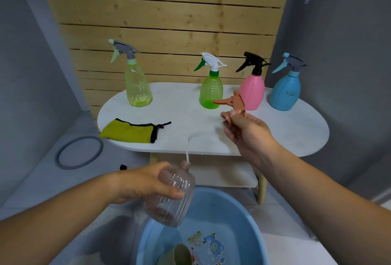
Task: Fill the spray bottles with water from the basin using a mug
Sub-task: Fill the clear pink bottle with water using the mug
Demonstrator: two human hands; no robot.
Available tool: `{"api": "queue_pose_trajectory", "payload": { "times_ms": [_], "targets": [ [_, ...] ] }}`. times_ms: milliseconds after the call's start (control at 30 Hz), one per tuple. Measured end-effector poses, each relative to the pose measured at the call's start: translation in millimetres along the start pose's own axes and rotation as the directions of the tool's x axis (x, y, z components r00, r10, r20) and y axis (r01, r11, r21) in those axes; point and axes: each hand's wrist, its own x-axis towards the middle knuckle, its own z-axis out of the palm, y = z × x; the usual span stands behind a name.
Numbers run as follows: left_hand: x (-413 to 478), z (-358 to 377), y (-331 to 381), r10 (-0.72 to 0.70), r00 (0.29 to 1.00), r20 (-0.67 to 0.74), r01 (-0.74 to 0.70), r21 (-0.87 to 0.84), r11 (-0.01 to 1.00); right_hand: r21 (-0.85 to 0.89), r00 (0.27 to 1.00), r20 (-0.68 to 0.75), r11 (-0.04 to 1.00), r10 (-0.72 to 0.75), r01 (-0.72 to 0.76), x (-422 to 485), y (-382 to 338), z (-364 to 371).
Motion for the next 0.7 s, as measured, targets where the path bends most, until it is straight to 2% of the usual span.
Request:
{"api": "queue_pose_trajectory", "payload": {
  "times_ms": [133, 233, 467, 700],
  "targets": [
    [-2, -8, -12, -0.036, 0.999, 0.032, 0.036, 0.002, 0.999, 0.046, 0.996, -0.087, 0.999, -0.010, 0.014, 12, 5, -2],
    [-1, -11, -15, -0.023, 0.999, 0.030, 0.023, -0.022, 0.999, 0.016, 0.985, -0.172, 1.000, -0.013, 0.016, 20, 9, -3],
    [7, -6, 0, 0.104, 0.992, -0.074, -0.113, -0.135, 0.984, -0.295, 0.967, -0.256, 0.954, -0.024, -0.055, 36, 22, -5],
    [16, -1, 2, 0.149, 0.979, -0.137, -0.166, -0.118, 0.979, -0.542, 0.975, -0.223, 0.833, -0.014, -0.112, 43, 26, -6]
  ]
}}
